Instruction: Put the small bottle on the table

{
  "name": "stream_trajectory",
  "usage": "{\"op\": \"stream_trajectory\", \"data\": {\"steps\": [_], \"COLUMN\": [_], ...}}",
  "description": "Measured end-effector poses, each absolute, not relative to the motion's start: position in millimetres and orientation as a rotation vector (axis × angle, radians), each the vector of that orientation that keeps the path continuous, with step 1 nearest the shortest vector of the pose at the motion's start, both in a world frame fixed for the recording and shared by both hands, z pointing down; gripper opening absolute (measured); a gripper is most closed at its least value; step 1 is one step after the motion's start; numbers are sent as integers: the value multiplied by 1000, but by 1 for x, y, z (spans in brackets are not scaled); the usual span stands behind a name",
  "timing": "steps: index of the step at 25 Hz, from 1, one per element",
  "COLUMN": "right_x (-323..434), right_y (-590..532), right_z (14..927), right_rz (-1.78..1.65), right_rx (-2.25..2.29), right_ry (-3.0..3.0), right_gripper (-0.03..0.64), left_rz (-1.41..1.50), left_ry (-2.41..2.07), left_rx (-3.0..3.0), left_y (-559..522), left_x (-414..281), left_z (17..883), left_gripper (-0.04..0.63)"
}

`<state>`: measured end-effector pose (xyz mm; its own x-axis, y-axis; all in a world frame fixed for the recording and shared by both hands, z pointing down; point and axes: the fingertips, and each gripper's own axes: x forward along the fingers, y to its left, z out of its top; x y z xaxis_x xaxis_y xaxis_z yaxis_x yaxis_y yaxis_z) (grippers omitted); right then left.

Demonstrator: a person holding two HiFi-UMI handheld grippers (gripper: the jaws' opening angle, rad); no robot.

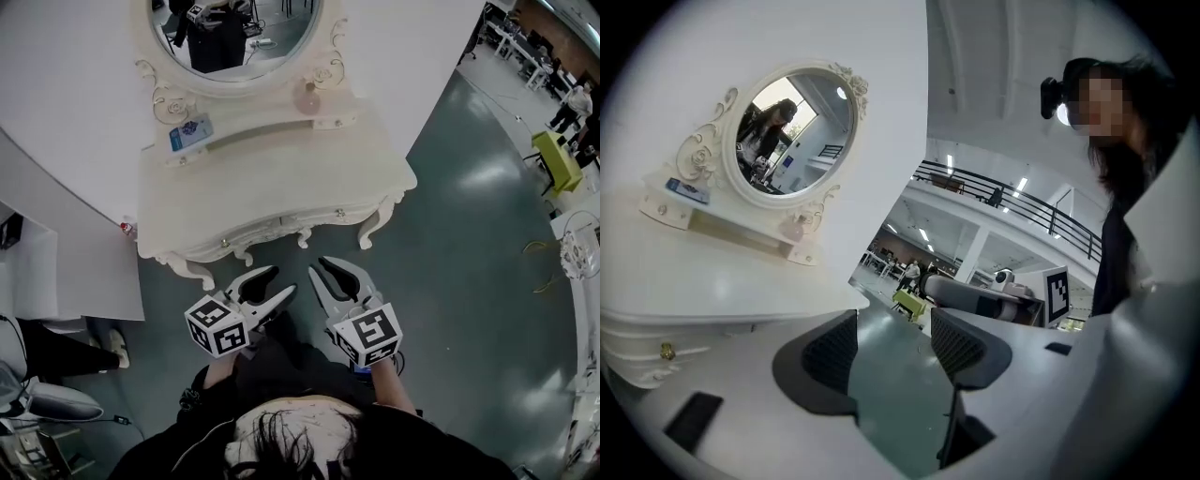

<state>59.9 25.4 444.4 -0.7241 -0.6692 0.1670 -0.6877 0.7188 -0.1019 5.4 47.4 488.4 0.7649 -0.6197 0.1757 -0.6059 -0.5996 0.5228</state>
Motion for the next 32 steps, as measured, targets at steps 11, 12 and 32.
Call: {"op": "stream_trajectory", "data": {"steps": [11,12,32], "right_x": [64,64,52], "right_y": [83,87,115], "right_z": [443,442,435], "right_rz": [228,225,162], "right_rx": [1058,1057,1012], "right_ry": [-2864,-2869,-2885], "right_gripper": [80,80,9], "left_rz": [7,9,-3], "left_ry": [-964,-966,-967], "left_rx": [2411,2414,2457], "left_y": [106,110,130], "left_x": [17,17,13], "left_z": [486,485,476], "left_gripper": [245,245,245]}}
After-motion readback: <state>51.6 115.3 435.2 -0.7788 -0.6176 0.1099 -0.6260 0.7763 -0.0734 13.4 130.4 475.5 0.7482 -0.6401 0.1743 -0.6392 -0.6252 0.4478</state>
